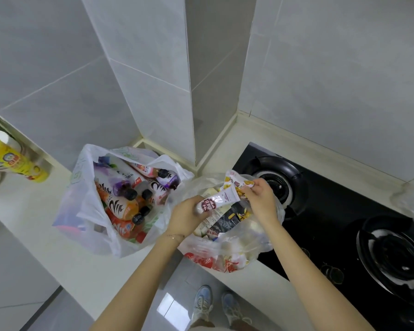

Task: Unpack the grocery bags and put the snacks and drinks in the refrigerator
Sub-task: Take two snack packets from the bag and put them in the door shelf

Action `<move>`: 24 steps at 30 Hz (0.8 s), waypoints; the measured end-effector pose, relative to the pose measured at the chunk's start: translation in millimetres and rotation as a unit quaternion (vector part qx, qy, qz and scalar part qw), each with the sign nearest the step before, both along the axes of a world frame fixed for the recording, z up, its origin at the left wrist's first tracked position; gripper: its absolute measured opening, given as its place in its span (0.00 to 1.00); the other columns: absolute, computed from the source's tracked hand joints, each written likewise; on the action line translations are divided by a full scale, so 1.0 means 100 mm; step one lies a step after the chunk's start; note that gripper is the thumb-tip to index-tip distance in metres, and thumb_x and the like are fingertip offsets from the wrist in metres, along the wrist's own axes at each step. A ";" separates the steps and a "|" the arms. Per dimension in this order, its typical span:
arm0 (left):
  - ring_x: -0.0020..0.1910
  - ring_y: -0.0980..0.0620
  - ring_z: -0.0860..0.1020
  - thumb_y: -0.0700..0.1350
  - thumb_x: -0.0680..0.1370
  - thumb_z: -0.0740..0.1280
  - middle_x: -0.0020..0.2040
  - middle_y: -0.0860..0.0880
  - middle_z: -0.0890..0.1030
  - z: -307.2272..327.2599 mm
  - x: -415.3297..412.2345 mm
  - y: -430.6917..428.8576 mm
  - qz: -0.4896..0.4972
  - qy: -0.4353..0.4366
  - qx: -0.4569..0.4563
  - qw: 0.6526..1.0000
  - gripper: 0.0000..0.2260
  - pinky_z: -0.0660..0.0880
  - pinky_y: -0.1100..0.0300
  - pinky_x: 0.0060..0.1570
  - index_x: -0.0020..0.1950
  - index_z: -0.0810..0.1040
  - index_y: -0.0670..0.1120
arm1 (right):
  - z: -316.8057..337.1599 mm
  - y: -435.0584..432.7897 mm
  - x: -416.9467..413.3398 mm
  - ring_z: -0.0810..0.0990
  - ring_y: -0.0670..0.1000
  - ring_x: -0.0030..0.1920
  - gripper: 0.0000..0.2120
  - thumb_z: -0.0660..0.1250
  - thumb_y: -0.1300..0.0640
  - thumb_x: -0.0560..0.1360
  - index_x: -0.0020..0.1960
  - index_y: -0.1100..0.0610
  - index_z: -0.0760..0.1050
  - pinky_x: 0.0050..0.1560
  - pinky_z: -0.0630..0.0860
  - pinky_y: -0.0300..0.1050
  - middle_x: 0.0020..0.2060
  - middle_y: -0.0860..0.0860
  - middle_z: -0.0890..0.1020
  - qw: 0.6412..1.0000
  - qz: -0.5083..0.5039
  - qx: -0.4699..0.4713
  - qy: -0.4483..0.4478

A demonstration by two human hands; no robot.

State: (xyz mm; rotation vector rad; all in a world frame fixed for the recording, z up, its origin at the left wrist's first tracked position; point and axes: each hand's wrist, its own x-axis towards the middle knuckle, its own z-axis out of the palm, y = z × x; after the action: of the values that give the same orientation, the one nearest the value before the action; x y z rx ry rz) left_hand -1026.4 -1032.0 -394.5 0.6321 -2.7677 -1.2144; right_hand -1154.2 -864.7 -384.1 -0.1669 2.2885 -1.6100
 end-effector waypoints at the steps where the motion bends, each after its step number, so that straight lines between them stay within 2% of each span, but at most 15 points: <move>1: 0.44 0.57 0.78 0.51 0.74 0.73 0.46 0.57 0.81 0.06 0.03 -0.01 0.014 0.011 0.060 0.998 0.12 0.71 0.68 0.41 0.54 0.79 0.49 | 0.06 -0.02 0.00 0.82 0.53 0.46 0.02 0.66 0.55 0.77 0.45 0.51 0.74 0.46 0.79 0.50 0.41 0.52 0.83 1.000 -0.006 -0.022 0.011; 2: 0.44 0.59 0.78 0.53 0.75 0.71 0.47 0.58 0.81 0.12 0.06 -0.01 0.022 0.031 0.108 0.993 0.12 0.71 0.69 0.42 0.54 0.78 0.50 | 0.13 -0.05 0.01 0.82 0.51 0.47 0.01 0.65 0.57 0.78 0.48 0.53 0.75 0.48 0.78 0.46 0.44 0.50 0.83 0.999 -0.012 -0.050 0.013; 4: 0.47 0.60 0.78 0.55 0.76 0.67 0.50 0.56 0.81 0.26 0.13 0.00 0.040 0.074 0.164 0.983 0.11 0.73 0.67 0.47 0.55 0.78 0.51 | 0.24 -0.08 0.05 0.83 0.49 0.49 0.05 0.64 0.59 0.79 0.51 0.54 0.78 0.52 0.78 0.45 0.47 0.50 0.84 0.994 -0.011 -0.110 -0.016; 6: 0.50 0.58 0.78 0.49 0.78 0.65 0.53 0.51 0.81 0.37 0.23 0.04 0.083 0.113 0.225 0.964 0.07 0.74 0.65 0.49 0.54 0.78 0.51 | 0.27 -0.12 0.07 0.83 0.52 0.50 0.06 0.64 0.58 0.79 0.51 0.55 0.80 0.53 0.78 0.48 0.48 0.52 0.85 0.987 0.011 -0.151 -0.057; 8: 0.55 0.54 0.80 0.43 0.79 0.66 0.57 0.49 0.81 0.45 0.36 0.10 0.135 0.141 0.302 0.933 0.07 0.76 0.62 0.54 0.57 0.78 0.47 | 0.29 -0.16 0.09 0.82 0.56 0.49 0.08 0.66 0.55 0.77 0.50 0.60 0.80 0.51 0.76 0.51 0.46 0.55 0.84 0.980 0.034 -0.165 -0.104; 11: 0.57 0.46 0.81 0.42 0.79 0.66 0.58 0.47 0.82 0.53 0.57 0.28 0.204 0.171 0.388 0.882 0.10 0.77 0.52 0.58 0.59 0.75 0.41 | 0.30 -0.23 0.16 0.82 0.55 0.48 0.11 0.67 0.55 0.76 0.54 0.62 0.78 0.45 0.77 0.47 0.46 0.55 0.83 0.963 0.080 -0.184 -0.182; 12: 0.56 0.44 0.81 0.42 0.79 0.66 0.57 0.46 0.83 0.56 0.64 0.38 0.229 0.181 0.411 0.863 0.10 0.76 0.48 0.59 0.59 0.73 0.42 | 0.29 -0.24 0.20 0.82 0.55 0.51 0.12 0.67 0.56 0.77 0.58 0.61 0.77 0.46 0.78 0.48 0.50 0.55 0.83 0.953 0.099 -0.186 -0.216; 14: 0.54 0.43 0.82 0.42 0.80 0.64 0.57 0.44 0.83 0.60 0.81 0.58 0.270 0.205 0.448 0.827 0.10 0.77 0.44 0.58 0.61 0.72 0.44 | 0.28 -0.26 0.30 0.81 0.55 0.57 0.15 0.67 0.56 0.78 0.63 0.58 0.75 0.55 0.79 0.55 0.56 0.55 0.82 0.939 0.140 -0.176 -0.260; 16: 0.53 0.43 0.82 0.42 0.81 0.63 0.57 0.43 0.83 0.65 0.99 0.80 0.305 0.231 0.463 0.800 0.11 0.78 0.45 0.56 0.63 0.72 0.47 | 0.31 -0.30 0.45 0.80 0.54 0.58 0.15 0.66 0.55 0.78 0.64 0.56 0.74 0.56 0.78 0.56 0.58 0.54 0.81 0.928 0.188 -0.161 -0.277; 19: 0.49 0.43 0.83 0.40 0.80 0.64 0.57 0.43 0.83 0.67 1.36 1.09 0.376 0.275 0.460 0.756 0.11 0.78 0.45 0.55 0.61 0.72 0.47 | 0.41 -0.37 0.83 0.80 0.52 0.53 0.10 0.64 0.54 0.79 0.60 0.54 0.74 0.48 0.78 0.49 0.56 0.55 0.80 0.905 0.265 -0.144 -0.301; 22: 0.47 0.40 0.83 0.40 0.79 0.66 0.56 0.41 0.83 0.74 1.81 1.30 0.463 0.328 0.420 0.708 0.11 0.80 0.48 0.50 0.61 0.71 0.42 | 0.55 -0.44 1.34 0.81 0.57 0.56 0.12 0.66 0.57 0.78 0.61 0.57 0.75 0.53 0.78 0.56 0.57 0.59 0.81 0.857 0.380 -0.139 -0.318; 24: 0.43 0.41 0.84 0.40 0.79 0.66 0.54 0.40 0.83 0.82 2.14 1.44 0.524 0.357 0.381 0.673 0.11 0.81 0.51 0.47 0.61 0.72 0.40 | 0.66 -0.45 1.69 0.82 0.56 0.53 0.11 0.67 0.61 0.77 0.59 0.58 0.75 0.52 0.80 0.55 0.53 0.58 0.83 0.823 0.469 -0.128 -0.295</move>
State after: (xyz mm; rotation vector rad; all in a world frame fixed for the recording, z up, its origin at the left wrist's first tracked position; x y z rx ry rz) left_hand -812.9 -887.7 -312.7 1.1707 -0.8273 -1.6326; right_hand -985.0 -909.3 -317.7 -0.6415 1.1722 -1.1590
